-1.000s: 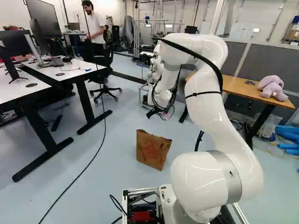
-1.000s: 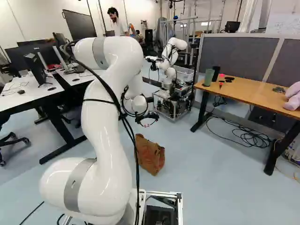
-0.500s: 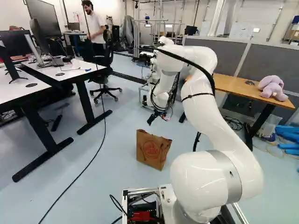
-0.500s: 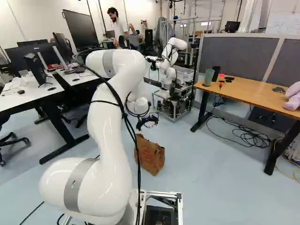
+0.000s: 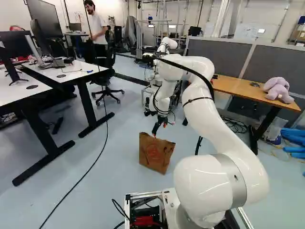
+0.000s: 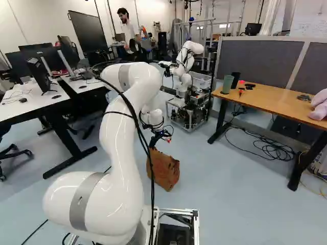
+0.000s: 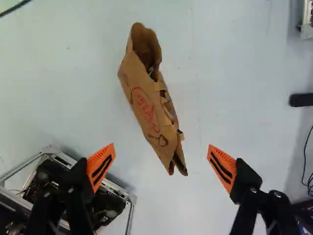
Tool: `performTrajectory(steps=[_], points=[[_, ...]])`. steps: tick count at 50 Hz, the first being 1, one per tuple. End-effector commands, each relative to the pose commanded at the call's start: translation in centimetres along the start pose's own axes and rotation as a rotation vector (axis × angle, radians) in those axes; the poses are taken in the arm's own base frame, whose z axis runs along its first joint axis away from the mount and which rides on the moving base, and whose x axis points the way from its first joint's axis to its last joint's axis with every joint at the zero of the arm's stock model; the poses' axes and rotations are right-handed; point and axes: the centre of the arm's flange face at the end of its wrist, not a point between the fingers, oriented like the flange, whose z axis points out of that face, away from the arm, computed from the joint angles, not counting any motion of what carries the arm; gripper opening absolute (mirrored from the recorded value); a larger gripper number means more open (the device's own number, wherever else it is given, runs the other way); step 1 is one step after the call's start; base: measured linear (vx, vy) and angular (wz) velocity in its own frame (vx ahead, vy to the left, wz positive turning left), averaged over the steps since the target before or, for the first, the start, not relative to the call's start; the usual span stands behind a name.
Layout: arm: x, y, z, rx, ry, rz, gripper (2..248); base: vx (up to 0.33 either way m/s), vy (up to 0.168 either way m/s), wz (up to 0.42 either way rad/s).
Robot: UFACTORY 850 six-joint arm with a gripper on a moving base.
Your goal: Pick up the bag on the ground and place it on the table
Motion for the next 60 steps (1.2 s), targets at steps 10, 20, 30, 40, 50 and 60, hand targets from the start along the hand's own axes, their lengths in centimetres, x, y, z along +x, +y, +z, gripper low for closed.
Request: performTrajectory(steps=[10, 20, 30, 40, 50, 60], points=[[0.1, 0.3, 1.6, 0.022, -0.031, -0.052, 247, 0.000, 0.000, 0.000], [0.6, 1.3, 3.1, 0.015, -0.036, -0.080, 247, 0.000, 0.000, 0.000], [1.2, 2.0, 4.7, 0.005, -0.037, -0.113, 247, 0.000, 0.000, 0.000], [1.6, 2.2, 6.3, 0.000, -0.044, -0.154, 247, 0.000, 0.000, 0.000], [2.1, 2.0, 7.8, -0.004, -0.052, -0.199, 247, 0.000, 0.000, 0.000], [2.6, 1.8, 9.3, -0.008, -0.059, -0.244, 247, 0.000, 0.000, 0.000]])
